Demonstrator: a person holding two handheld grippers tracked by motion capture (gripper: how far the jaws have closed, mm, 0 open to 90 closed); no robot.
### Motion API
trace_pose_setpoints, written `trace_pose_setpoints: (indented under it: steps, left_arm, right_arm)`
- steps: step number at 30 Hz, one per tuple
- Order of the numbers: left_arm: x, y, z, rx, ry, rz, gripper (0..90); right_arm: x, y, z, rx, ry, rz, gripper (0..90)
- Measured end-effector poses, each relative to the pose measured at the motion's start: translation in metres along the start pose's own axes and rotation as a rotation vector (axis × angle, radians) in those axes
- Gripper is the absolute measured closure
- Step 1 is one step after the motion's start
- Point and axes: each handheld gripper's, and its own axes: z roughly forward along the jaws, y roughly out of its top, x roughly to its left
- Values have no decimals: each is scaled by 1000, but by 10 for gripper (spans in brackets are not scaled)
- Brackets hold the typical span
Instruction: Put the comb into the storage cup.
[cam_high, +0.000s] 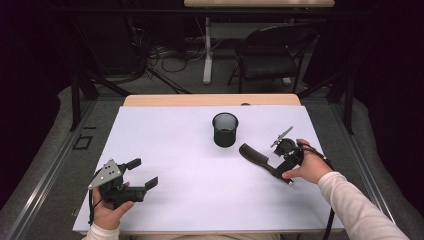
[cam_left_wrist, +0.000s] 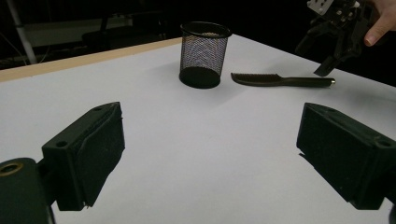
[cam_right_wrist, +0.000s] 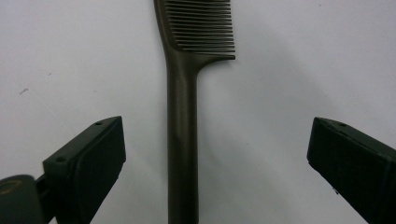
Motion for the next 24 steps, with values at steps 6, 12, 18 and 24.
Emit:
trace_pose_setpoints:
  steps: [6,12,18,24]
  left_arm:
    - [0,0,0,0,0,0,78]
    - [0,0,0,2,-1,1,78]
    - [0,0,0,2,-2,0,78]
    - [0,0,0,5,2,0,78]
  right_arm:
    - [0,4,2,-1,8,-24,99]
    - [2,9,5,10,33,-31,159]
    - [4,14,11,29,50,-56,258]
    - [6,19,17,76,89,-49,345]
